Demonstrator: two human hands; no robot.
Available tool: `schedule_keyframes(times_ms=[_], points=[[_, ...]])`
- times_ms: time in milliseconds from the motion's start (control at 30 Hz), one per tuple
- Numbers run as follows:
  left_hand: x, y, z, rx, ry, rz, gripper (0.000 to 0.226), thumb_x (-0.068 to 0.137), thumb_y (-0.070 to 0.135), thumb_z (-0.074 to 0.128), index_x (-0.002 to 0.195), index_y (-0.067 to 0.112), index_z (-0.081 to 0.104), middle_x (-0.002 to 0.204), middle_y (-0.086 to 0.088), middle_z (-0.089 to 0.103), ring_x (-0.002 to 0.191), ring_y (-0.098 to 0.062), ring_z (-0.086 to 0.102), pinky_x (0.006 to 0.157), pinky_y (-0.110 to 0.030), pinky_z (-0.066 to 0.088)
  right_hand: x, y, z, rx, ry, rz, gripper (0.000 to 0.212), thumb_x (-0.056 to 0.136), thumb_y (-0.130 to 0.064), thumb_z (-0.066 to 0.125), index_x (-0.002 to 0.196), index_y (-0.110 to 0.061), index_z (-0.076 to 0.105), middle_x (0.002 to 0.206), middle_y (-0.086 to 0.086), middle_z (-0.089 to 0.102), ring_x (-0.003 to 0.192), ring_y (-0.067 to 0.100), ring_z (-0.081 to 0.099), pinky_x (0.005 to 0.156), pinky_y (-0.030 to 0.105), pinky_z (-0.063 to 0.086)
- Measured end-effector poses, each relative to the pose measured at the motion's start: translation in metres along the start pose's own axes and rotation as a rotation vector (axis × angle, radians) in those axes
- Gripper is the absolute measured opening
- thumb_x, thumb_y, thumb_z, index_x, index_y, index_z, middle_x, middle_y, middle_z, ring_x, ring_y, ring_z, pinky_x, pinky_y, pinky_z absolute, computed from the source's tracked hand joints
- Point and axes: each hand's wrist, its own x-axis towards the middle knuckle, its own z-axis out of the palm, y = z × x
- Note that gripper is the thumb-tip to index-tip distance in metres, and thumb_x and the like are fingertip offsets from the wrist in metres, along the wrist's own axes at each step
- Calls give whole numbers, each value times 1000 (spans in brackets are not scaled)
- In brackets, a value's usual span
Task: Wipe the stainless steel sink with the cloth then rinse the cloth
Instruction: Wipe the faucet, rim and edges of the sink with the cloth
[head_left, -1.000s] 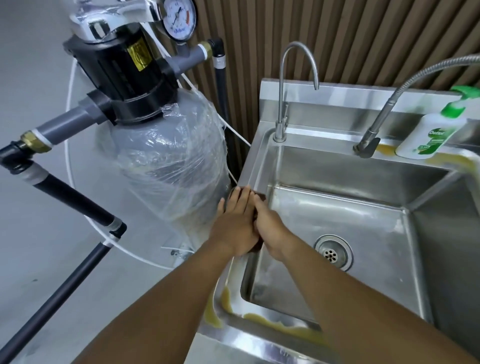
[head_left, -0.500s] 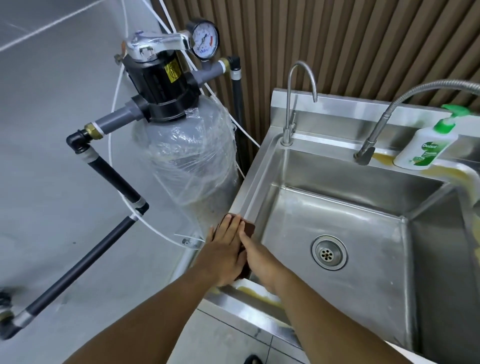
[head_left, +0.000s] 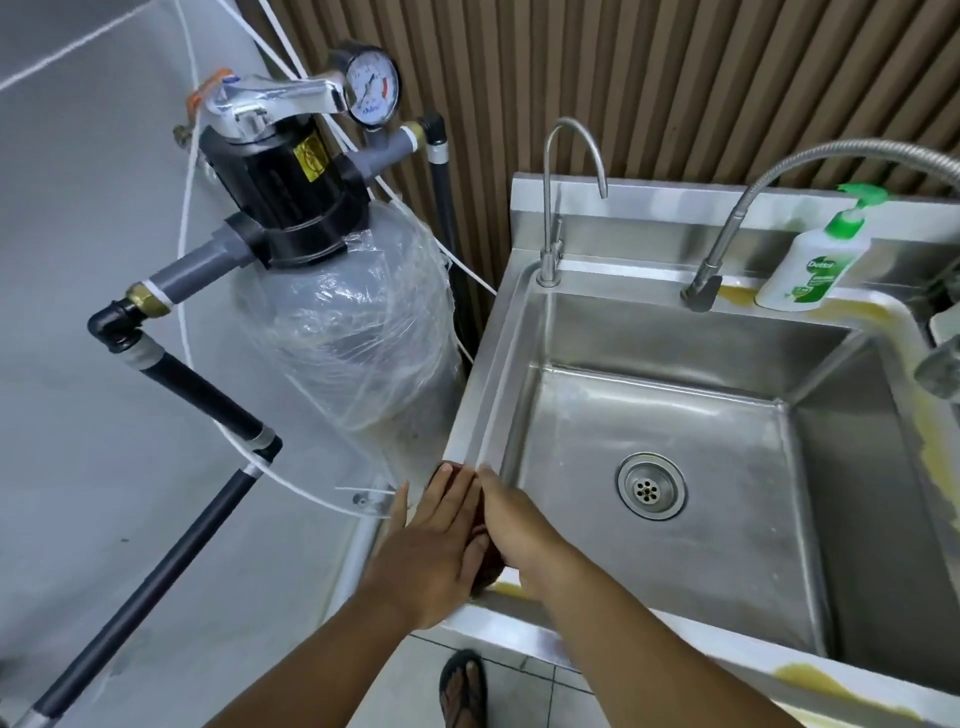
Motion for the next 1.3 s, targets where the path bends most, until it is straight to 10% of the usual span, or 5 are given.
schedule_keyframes(times_ms=[367,533,1000,1167,1300], points=[[118,6,-28,144,36,124,72,99,42,17,158,14,-15,167,-2,-19,150,-16,-29,121,-51,-17,67,-34,-34,585,52,-56,69,102,-69,21,109,-27,74,106,-5,76,105,7,66,89,25,45],[179,1,-54,134,62,136,74,99,43,25,160,18,-8,168,0,-16,152,-14,-23,121,-52,-16,94,-63,-59,634,33,-179,80,100,-71,13,141,-20,59,135,5,66,123,18,60,94,32,46],[98,-9,-39,48,-15,105,70,103,51,15,160,18,-11,167,0,-22,149,-15,-31,121,-52,-16,46,-16,-26,156,39,-257,59,98,-74,22,123,-44,67,124,-6,72,122,16,63,114,43,43],[43,-23,-18,-21,-71,63,77,97,55,18,158,24,-18,162,1,-34,148,-15,-33,120,-51,-19,10,4,9,-330,52,-265,78,94,-76,23,162,-39,9,170,-8,6,138,21,44,117,45,39],[0,-19,-1,-43,-92,1,87,100,51,36,156,23,-24,159,2,-39,148,-15,-33,120,-51,-17,-15,26,28,-649,24,-278,76,102,-66,20,164,-29,-1,167,0,-28,158,21,-3,121,38,26]])
